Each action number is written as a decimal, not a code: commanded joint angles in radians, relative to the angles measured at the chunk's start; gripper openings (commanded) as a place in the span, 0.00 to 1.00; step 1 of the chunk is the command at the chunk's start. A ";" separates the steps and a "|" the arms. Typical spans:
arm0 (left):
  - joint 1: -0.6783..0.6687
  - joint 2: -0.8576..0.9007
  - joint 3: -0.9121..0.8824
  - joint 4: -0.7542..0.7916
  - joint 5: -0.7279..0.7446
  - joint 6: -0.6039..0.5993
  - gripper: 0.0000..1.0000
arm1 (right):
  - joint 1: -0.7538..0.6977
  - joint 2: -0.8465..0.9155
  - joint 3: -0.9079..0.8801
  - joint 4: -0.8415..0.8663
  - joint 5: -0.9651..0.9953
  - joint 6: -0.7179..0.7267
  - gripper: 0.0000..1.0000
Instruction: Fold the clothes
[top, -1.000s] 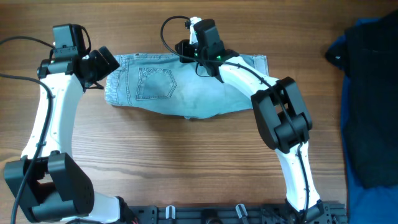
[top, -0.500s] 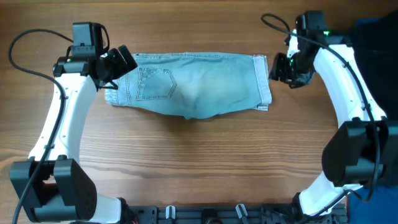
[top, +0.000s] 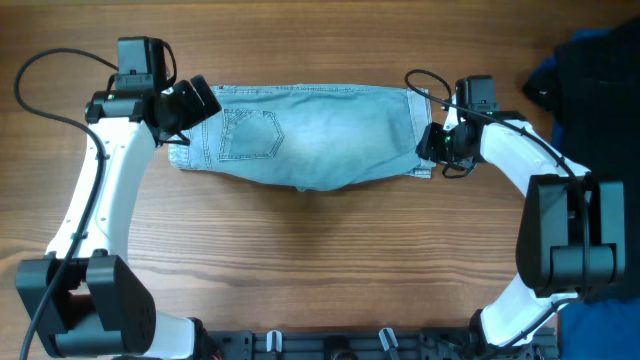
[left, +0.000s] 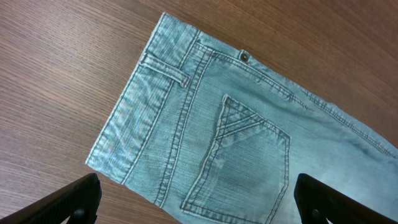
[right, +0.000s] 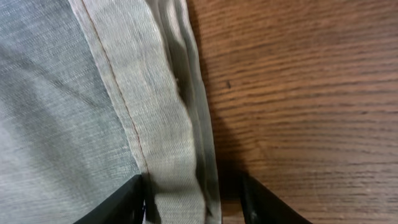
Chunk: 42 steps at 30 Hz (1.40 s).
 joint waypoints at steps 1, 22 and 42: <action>0.000 -0.023 0.002 -0.004 0.005 0.005 1.00 | 0.035 0.011 -0.036 0.026 -0.019 0.027 0.49; -0.325 0.137 0.002 0.068 0.233 -0.015 0.07 | 0.098 -0.124 0.065 -0.019 0.181 -0.029 0.04; -0.494 0.327 0.002 0.143 0.465 -0.089 0.04 | 0.035 -0.368 0.065 -0.064 0.090 -0.211 0.04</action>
